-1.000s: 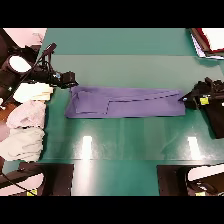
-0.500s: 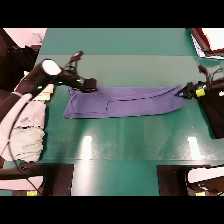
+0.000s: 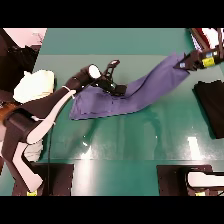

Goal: Fold the shirts.

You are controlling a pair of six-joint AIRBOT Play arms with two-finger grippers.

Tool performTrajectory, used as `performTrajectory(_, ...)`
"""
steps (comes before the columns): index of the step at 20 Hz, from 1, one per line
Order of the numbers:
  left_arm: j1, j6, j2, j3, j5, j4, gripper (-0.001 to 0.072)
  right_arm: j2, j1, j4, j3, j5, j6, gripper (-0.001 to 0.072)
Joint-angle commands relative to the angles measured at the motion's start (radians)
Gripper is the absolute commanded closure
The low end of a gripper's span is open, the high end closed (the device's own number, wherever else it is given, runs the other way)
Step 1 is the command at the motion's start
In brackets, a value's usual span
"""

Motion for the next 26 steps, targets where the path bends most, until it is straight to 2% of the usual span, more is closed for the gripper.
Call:
performTrajectory(1, -0.019, -0.014, -0.063, 0.042, 0.015, -0.025, 0.0681, 0.011, 0.125, -0.001, 0.124, -0.016, 0.038, 0.0701)
performTrajectory(8, -0.019, -0.014, -0.063, 0.042, 0.060, -0.025, 0.0681, -0.010, 0.286, -0.003, 0.203, -0.082, 0.037, 0.0702)
performTrajectory(12, 0.014, -0.012, -0.041, 0.076, -0.040, -0.013, 0.0682, -0.035, 0.317, -0.002, 0.204, -0.082, 0.018, 0.0701)
performTrajectory(16, 0.089, -0.012, 0.086, 0.078, -0.120, 0.126, 0.0682, -0.041, 0.370, -0.003, 0.204, -0.122, -0.010, 0.0701)
performTrajectory(22, 0.298, -0.011, 0.348, 0.078, -0.285, 0.402, 0.0681, -0.121, 0.555, -0.001, 0.204, -0.304, -0.033, 0.0699)
performTrajectory(26, 0.454, -0.011, 0.524, 0.078, -0.340, 0.538, 0.0681, -0.276, 0.772, -0.002, 0.204, -0.568, -0.124, 0.0695)
